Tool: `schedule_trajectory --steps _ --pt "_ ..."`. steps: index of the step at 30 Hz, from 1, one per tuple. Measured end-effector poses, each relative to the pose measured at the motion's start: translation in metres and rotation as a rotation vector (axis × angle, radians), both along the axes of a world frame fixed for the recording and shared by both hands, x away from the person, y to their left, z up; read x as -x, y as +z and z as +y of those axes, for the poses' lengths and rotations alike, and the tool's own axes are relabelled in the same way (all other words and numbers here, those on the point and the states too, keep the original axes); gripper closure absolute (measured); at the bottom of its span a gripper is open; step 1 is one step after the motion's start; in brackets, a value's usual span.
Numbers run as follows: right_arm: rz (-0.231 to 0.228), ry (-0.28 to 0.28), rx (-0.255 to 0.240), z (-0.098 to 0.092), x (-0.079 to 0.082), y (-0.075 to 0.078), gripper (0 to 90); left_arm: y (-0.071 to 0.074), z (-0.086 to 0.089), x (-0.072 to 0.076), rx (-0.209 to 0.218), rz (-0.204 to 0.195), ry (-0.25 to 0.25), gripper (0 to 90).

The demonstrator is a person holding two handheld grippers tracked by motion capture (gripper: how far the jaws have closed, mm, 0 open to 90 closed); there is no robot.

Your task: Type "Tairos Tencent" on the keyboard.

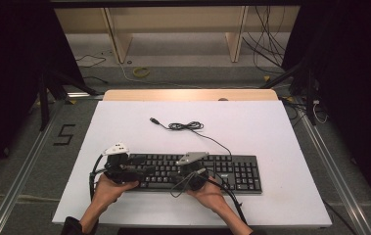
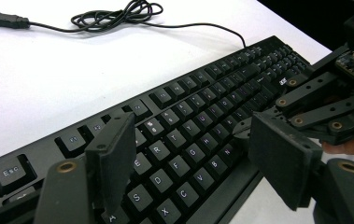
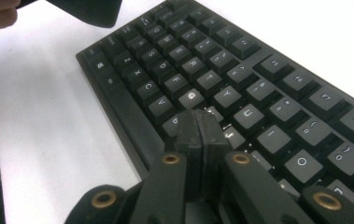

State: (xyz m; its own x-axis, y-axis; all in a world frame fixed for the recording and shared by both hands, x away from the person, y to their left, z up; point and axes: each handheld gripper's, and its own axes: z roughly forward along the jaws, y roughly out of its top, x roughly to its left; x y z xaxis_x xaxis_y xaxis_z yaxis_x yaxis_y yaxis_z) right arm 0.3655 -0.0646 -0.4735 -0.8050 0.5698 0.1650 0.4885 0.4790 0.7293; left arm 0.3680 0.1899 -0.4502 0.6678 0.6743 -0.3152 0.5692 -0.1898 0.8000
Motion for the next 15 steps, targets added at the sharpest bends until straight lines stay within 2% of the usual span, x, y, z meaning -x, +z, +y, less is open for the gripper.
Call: schedule_trajectory --steps 11,15 --pt "0.008 0.007 0.027 0.0052 0.0008 -0.0063 90.0 -0.0007 0.0014 0.0028 0.004 -0.008 0.001 31.7" --pt "-0.002 0.010 0.038 0.0056 0.0002 -0.0088 90.0 -0.0010 0.0009 0.0045 0.010 -0.009 0.000 31.8"
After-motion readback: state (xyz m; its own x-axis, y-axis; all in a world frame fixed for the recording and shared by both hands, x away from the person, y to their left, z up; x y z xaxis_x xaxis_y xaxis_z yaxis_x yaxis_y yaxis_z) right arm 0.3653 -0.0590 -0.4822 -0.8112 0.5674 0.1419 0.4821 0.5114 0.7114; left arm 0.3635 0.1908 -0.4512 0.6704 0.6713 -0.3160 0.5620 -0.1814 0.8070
